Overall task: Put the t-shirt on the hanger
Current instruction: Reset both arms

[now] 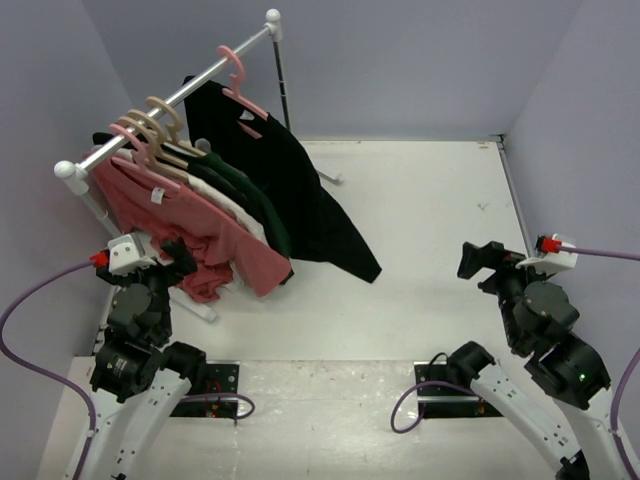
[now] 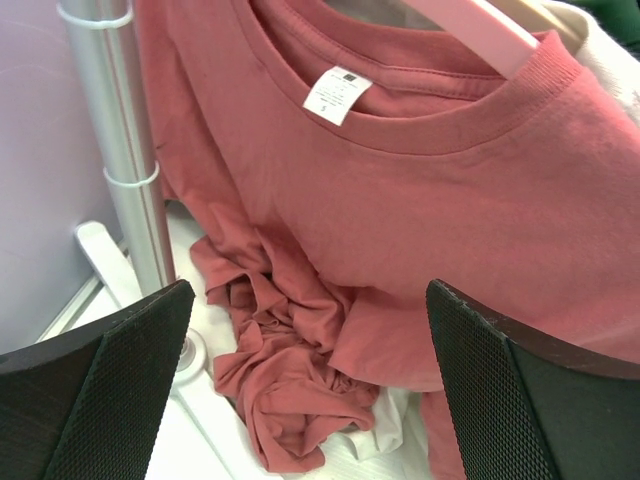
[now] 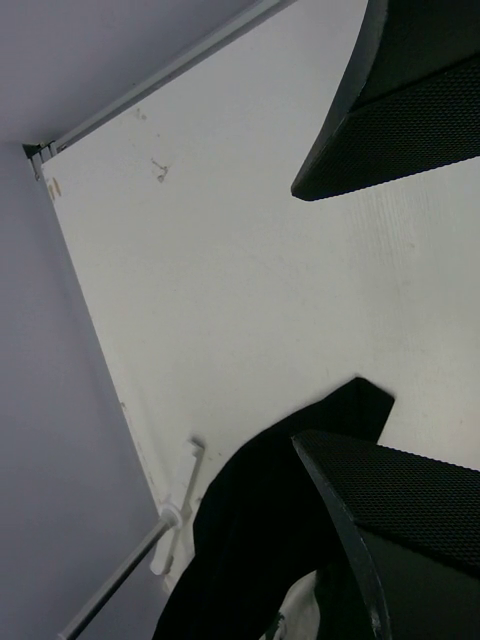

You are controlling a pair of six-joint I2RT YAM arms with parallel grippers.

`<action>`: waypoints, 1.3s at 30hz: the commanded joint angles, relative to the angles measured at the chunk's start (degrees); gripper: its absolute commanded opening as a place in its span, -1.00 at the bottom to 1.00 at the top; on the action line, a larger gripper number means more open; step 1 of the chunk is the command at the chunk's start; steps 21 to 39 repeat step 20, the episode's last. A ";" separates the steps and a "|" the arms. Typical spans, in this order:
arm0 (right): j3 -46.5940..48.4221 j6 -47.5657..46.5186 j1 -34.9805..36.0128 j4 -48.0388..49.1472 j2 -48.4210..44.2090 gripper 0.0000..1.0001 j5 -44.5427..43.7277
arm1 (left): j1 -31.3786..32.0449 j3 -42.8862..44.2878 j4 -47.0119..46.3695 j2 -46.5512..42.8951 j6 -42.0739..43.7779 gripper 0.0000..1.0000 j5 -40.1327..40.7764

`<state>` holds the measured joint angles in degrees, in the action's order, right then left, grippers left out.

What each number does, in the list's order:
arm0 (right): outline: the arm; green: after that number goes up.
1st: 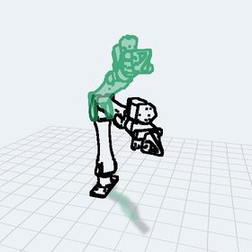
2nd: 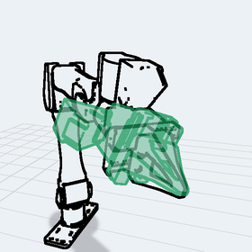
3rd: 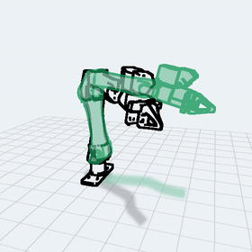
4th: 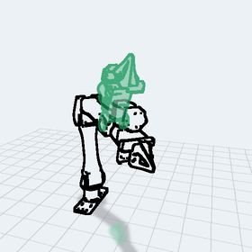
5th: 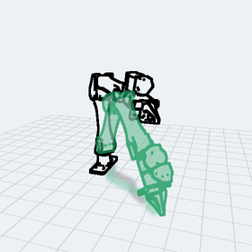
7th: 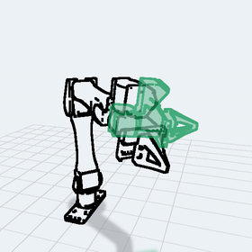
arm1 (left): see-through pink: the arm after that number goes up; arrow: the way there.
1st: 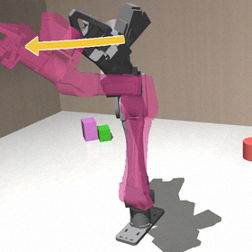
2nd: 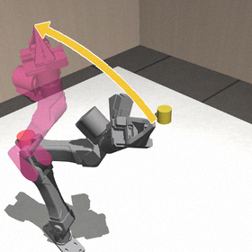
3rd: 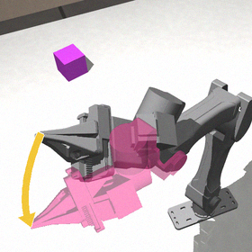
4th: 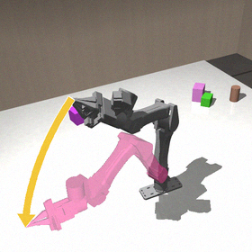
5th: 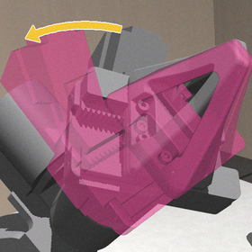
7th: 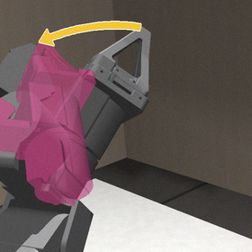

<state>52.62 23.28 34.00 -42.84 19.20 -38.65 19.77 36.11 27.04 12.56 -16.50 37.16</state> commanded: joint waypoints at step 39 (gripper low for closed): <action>-4.81 0.17 0.02 6.19 0.11 0.97 -2.48 | -0.61 -2.98 -4.63 -1.84 2.09 1.00 -3.50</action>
